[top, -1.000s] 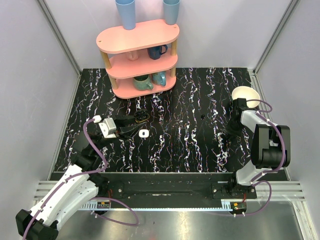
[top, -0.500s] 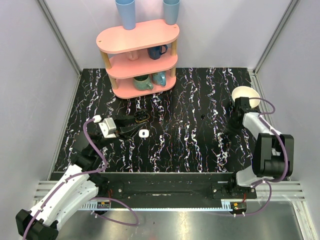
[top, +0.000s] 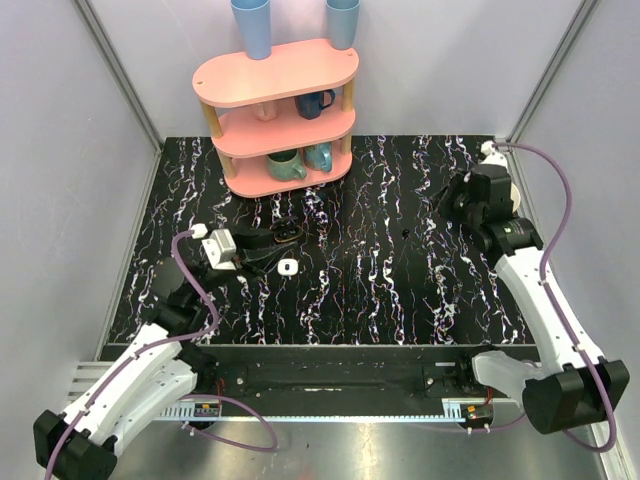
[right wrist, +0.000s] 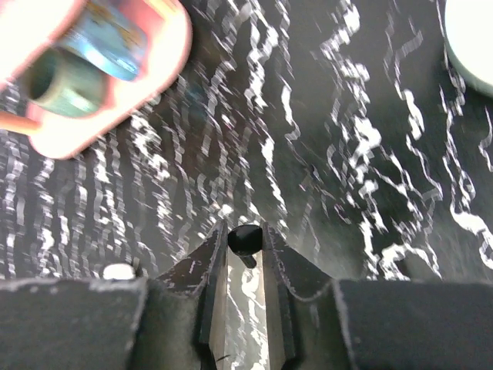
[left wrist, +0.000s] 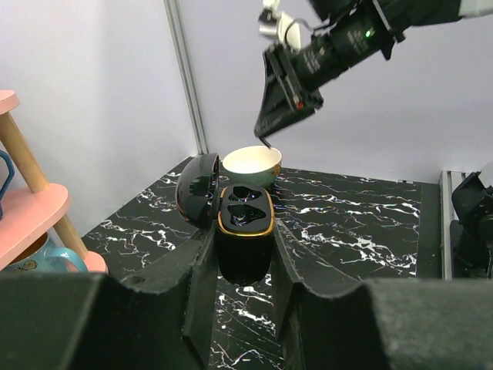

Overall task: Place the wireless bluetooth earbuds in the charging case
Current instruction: Pick up the left earbud from the corner of the board, then insert the left earbud into the left side groove of the charging case.

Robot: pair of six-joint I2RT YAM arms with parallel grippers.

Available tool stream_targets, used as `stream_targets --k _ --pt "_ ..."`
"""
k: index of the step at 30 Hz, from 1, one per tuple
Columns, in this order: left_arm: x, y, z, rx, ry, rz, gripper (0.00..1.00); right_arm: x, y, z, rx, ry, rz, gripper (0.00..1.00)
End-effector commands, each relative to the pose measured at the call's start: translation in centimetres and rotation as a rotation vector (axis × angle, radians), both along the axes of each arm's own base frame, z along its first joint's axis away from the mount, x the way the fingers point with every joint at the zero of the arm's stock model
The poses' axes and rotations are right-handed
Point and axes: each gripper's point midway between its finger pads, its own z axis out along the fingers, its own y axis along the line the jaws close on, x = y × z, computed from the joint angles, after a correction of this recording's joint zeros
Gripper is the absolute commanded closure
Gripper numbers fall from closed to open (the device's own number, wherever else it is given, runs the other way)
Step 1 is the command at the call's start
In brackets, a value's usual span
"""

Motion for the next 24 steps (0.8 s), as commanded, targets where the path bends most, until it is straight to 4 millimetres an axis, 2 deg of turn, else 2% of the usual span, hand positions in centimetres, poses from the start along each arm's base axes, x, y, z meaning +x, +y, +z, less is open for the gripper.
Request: stream_targets --k 1,3,4,7,13,18,20,24 --pt "-0.8 0.1 3.8 -0.072 -0.087 -0.020 1.00 1.1 1.9 8.2 0.043 -0.236 0.036 0.91" --pt "-0.7 0.1 3.8 -0.078 -0.079 -0.022 1.00 1.1 2.9 9.8 0.063 -0.273 0.063 0.91" --pt "-0.7 0.1 3.8 -0.081 -0.076 -0.025 1.00 0.9 4.0 11.3 0.084 -0.315 0.091 0.91" --pt "-0.8 -0.1 4.1 -0.098 -0.075 -0.038 1.00 0.5 6.2 13.7 0.129 -0.372 0.148 0.91" --pt "-0.3 -0.2 3.8 -0.111 -0.057 -0.031 1.00 -0.6 10.1 17.7 0.216 -0.476 0.246 0.91" --pt "0.3 -0.2 3.8 -0.135 -0.052 -0.019 1.00 -2.3 14.1 19.6 0.272 -0.529 0.355 0.90" --pt "0.5 -0.1 3.9 -0.149 -0.057 -0.009 1.00 -2.8 15.2 20.6 0.296 -0.567 0.385 0.90" --pt "0.8 -0.1 4.0 -0.175 -0.061 0.003 1.00 -4.9 18.5 21.8 0.344 -0.630 0.479 0.90"
